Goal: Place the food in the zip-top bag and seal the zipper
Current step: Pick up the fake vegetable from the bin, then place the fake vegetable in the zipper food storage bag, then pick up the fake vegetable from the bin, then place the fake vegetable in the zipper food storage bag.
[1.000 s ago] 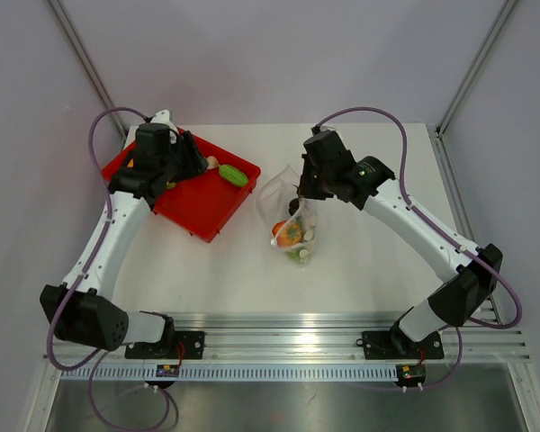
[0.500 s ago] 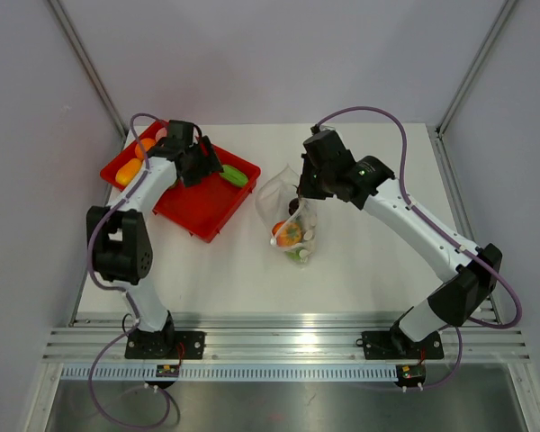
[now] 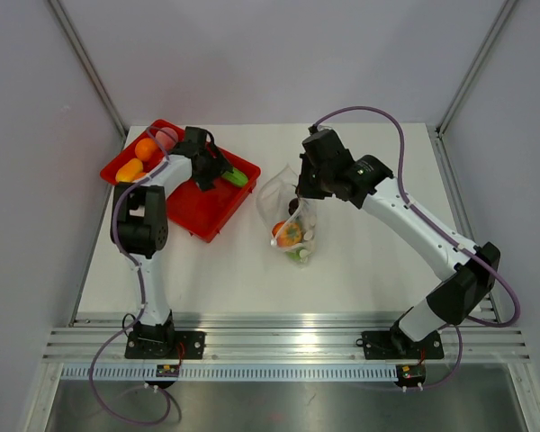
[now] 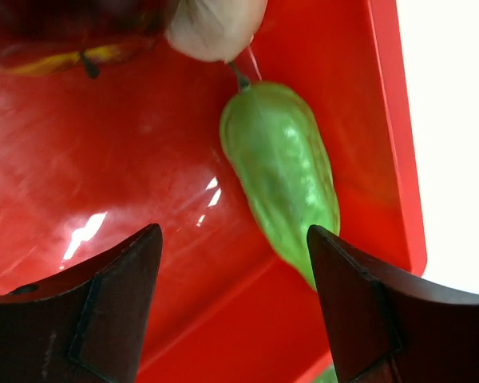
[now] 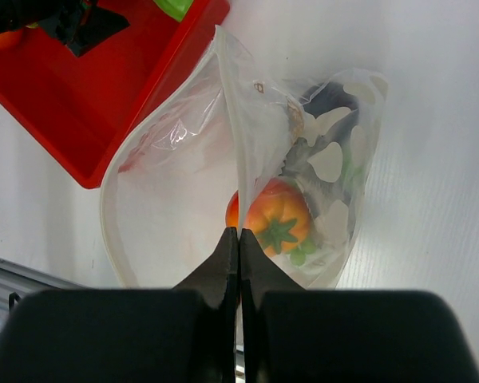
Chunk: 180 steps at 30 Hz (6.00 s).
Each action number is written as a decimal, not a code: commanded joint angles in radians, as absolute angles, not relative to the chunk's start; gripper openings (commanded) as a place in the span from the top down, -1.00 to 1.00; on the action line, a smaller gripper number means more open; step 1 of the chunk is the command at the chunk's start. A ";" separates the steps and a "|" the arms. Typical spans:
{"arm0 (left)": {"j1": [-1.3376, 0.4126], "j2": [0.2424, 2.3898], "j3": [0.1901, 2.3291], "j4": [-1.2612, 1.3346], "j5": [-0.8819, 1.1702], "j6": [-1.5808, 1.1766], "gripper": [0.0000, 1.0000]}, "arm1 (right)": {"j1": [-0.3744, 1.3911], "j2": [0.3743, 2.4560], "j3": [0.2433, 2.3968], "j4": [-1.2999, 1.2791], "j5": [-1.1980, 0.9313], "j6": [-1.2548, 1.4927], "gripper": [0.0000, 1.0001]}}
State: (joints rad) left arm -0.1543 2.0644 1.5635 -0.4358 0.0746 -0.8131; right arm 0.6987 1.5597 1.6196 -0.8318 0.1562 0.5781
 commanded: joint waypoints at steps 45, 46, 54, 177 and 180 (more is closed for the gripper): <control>-0.549 1.250 1.325 -0.381 0.172 -0.534 1.00 | 0.707 1.528 1.589 -0.733 0.063 0.646 1.00; -0.576 1.262 1.312 -0.376 0.167 -0.532 1.00 | 0.707 1.523 1.588 -0.733 0.058 0.652 1.00; -0.638 1.341 1.255 -0.310 0.157 -0.540 0.86 | 0.707 1.502 1.586 -0.738 0.064 0.658 1.00; -0.620 1.423 1.304 -0.364 0.281 -0.678 0.28 | 0.710 1.442 1.591 -0.736 0.025 0.669 1.00; -0.633 1.445 1.286 -0.348 0.275 -0.690 0.28 | 0.712 1.430 1.588 -0.739 0.025 0.669 1.00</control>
